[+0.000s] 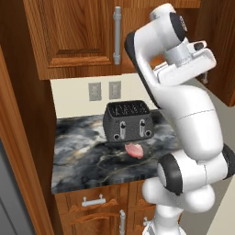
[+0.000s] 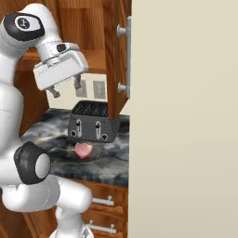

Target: Retrieve the tupperware from the cabinet, then place the raw meat into the tupperware to avoid contamination.

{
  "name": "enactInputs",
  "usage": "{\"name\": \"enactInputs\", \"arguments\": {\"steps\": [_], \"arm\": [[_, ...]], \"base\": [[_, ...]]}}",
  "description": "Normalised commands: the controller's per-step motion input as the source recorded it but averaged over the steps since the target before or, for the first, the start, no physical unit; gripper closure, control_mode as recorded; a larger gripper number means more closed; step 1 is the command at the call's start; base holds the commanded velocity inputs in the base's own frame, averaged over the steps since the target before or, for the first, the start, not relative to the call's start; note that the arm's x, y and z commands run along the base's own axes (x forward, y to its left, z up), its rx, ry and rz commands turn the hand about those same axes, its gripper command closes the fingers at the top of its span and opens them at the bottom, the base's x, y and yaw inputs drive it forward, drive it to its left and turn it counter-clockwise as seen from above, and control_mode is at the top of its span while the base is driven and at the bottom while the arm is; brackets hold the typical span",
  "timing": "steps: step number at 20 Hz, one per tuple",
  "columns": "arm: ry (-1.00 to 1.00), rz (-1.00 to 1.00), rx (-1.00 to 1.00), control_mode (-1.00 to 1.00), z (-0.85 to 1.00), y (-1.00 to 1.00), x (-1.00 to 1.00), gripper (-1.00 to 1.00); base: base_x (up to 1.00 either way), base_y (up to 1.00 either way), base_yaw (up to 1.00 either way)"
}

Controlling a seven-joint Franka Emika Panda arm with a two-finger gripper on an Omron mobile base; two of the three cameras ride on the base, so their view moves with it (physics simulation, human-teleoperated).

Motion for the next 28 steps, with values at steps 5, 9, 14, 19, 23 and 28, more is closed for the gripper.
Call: {"name": "enactInputs", "arguments": {"steps": [5, 9, 14, 19, 23, 28], "arm": [[-0.36, -0.06, 0.33, -1.00, -0.01, 0.34, 0.17, -1.00], [-0.29, 0.01, 0.13, -1.00, -0.23, 0.31, 0.19, -1.00], [-0.38, -0.01, 0.05, -1.00, -0.38, 0.20, 0.21, -1.00], [-0.50, 0.00, 0.00, -1.00, -0.07, 0.35, 0.28, -1.00], [-0.45, 0.00, 0.02, -1.00, 0.05, 0.26, 0.35, -1.00], [-0.16, 0.00, 0.01, -1.00, 0.53, 0.21, 0.55, -1.00]], "base": [[0.00, 0.00, 0.00], [0.00, 0.00, 0.00], [0.00, 0.00, 0.00], [0.00, 0.00, 0.00], [0.00, 0.00, 0.00], [0.00, 0.00, 0.00]]}}
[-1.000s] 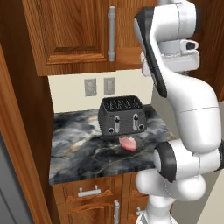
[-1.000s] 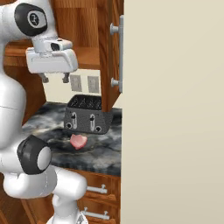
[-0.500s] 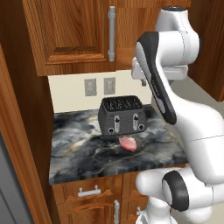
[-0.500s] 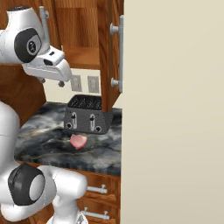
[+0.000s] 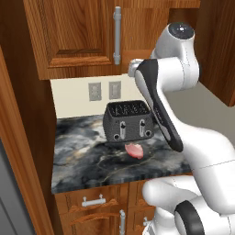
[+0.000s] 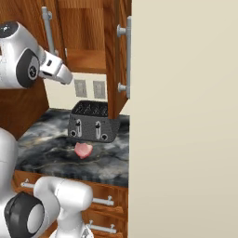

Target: Retrieve the tupperware from the cabinet, then place the raw meat into the tupperware to avoid contamination.

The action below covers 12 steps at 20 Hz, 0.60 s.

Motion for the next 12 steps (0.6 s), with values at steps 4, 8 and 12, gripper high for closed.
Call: {"name": "enactInputs", "arguments": {"steps": [4, 8, 12], "arm": [[-0.03, 0.02, -0.02, -1.00, 0.51, 0.23, 0.46, -1.00], [0.00, 0.00, -0.06, -1.00, 0.23, 0.33, 0.39, -1.00], [0.00, 0.00, -0.03, -1.00, 0.12, 0.35, 0.33, -1.00]], "base": [[0.00, 0.00, 0.00], [0.00, 0.00, 0.00], [0.00, 0.00, 0.00]]}}
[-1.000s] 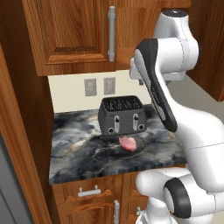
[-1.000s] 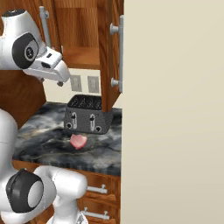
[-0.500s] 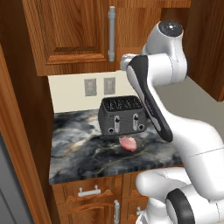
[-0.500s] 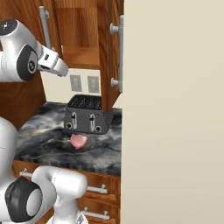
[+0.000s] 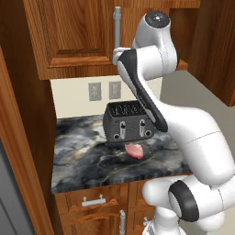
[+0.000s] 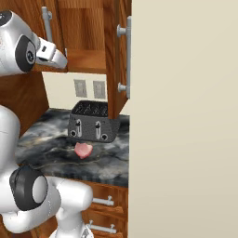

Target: Retrieve the tupperware from the cabinet, then place the raw meat into the tupperware to avoid contamination.

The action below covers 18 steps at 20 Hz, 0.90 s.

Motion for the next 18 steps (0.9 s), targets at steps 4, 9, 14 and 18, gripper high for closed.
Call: {"name": "enactInputs", "arguments": {"steps": [4, 9, 14, 18], "arm": [[0.00, 0.00, -0.02, -1.00, 0.03, 0.30, 0.45, -1.00], [0.00, 0.04, -0.04, -1.00, 0.03, 0.16, 0.63, -1.00], [0.04, 0.04, -0.08, -1.00, 0.14, 0.20, 0.66, -1.00], [0.03, 0.00, -0.09, -1.00, 0.13, 0.24, 0.58, -1.00]], "base": [[0.00, 0.00, 0.00], [0.00, 0.00, 0.00], [0.00, 0.00, 0.00], [0.00, 0.00, 0.00]]}}
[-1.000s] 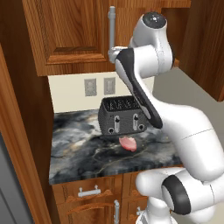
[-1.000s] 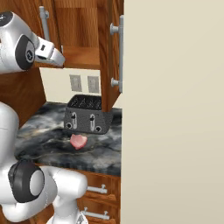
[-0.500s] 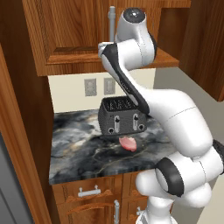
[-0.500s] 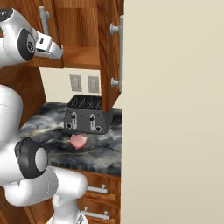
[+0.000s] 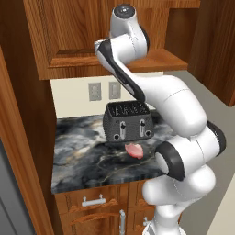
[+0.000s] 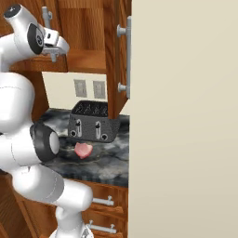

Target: Retrieve the tupperware from the cabinet, then place the raw meat into the tupperware to avoid contamination.

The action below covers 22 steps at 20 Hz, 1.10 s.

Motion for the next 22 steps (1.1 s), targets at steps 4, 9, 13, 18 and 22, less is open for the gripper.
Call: {"name": "enactInputs", "arguments": {"steps": [4, 9, 13, 18, 22], "arm": [[0.02, -0.01, -0.07, -1.00, 0.09, 0.19, 0.56, -1.00], [0.00, -0.06, -0.01, -1.00, -0.02, 0.09, 0.15, 1.00], [-0.06, -0.06, 0.00, -1.00, -0.09, 0.26, 0.01, 1.00], [-0.28, 0.00, 0.00, -1.00, -0.16, 0.07, 0.00, 1.00], [-0.33, 0.01, 0.00, -1.00, -0.39, -0.15, 0.00, 1.00]], "base": [[0.00, 0.00, 0.00], [0.00, 0.00, 0.00], [0.00, 0.00, 0.00], [0.00, 0.00, 0.00], [0.00, 0.00, 0.00]]}}
